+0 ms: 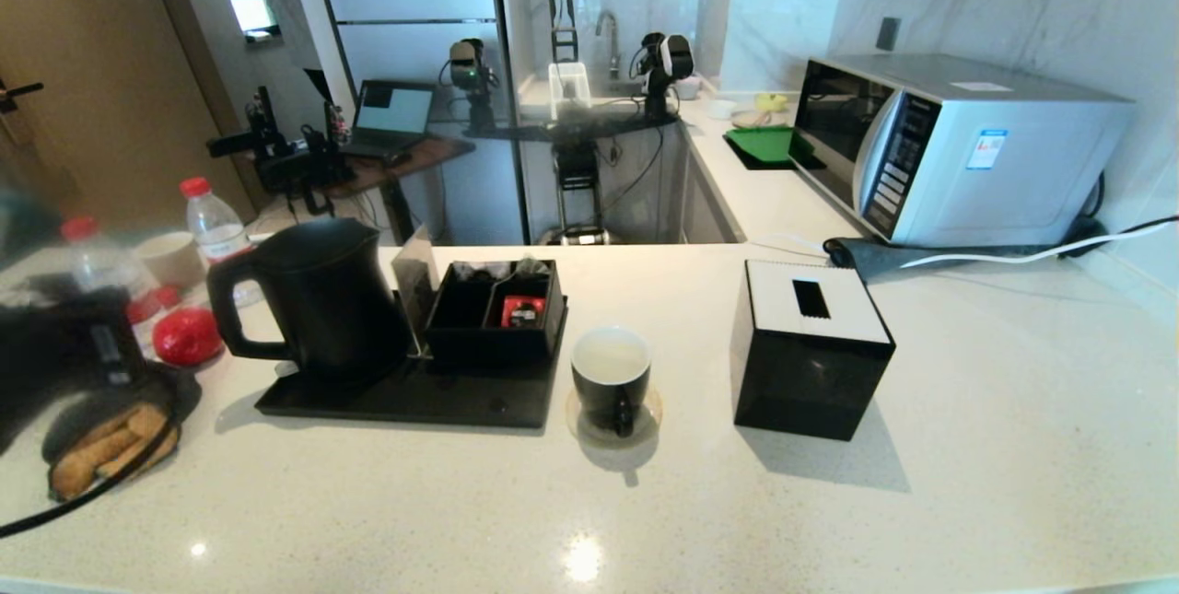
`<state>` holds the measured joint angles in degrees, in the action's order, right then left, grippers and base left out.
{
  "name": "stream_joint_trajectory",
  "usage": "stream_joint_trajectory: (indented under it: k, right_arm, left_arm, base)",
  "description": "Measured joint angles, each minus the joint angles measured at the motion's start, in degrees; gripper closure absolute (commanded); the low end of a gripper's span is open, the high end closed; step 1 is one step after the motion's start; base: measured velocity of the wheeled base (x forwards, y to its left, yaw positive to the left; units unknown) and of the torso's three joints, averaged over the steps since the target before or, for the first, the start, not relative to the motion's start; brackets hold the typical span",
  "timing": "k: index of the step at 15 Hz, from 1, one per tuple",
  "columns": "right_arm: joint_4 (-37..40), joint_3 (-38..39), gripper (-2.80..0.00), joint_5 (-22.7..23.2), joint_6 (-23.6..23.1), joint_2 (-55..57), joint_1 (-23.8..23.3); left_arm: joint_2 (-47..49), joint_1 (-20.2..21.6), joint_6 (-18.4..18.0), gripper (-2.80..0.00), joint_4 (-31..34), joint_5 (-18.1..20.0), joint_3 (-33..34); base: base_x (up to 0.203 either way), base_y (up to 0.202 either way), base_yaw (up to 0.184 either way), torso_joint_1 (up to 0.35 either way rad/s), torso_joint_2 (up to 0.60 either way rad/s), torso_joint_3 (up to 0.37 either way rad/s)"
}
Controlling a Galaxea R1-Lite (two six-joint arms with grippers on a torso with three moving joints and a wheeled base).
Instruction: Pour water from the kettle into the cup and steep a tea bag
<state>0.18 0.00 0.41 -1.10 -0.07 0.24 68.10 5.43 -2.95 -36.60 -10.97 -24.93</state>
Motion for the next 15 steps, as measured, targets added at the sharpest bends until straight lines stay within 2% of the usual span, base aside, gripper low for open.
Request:
stream_joint_trajectory:
  k: [5, 10, 11, 15]
  right_arm:
    - [0.00, 0.00, 0.00, 0.00, 0.01, 0.00, 0.00]
    - [0.00, 0.00, 0.00, -0.01, 0.00, 0.00, 0.00]
    - [0.00, 0.00, 0.00, 0.02, -0.02, 0.00, 0.00]
    - [-0.02, 0.00, 0.00, -0.01, 0.01, 0.00, 0.00]
  left_arm:
    - [13.53, 4.46, -0.57, -2.80, -22.08, 0.28, 9.64]
    - [32.55, 8.91, -0.68, -2.80, -47.41, 1.10, 13.81]
    - [35.43, 9.73, -0.71, -2.80, -49.87, 1.42, 13.86]
    - [43.82, 11.49, -1.32, -2.80, -50.59, 2.00, 8.58]
  base:
    - [0.000, 0.000, 0.000, 0.000, 0.00, 0.000]
    - [0.000, 0.000, 0.000, 0.000, 0.00, 0.000]
    - [0.000, 0.000, 0.000, 0.000, 0.00, 0.000]
    - [0.000, 0.000, 0.000, 0.000, 0.00, 0.000]
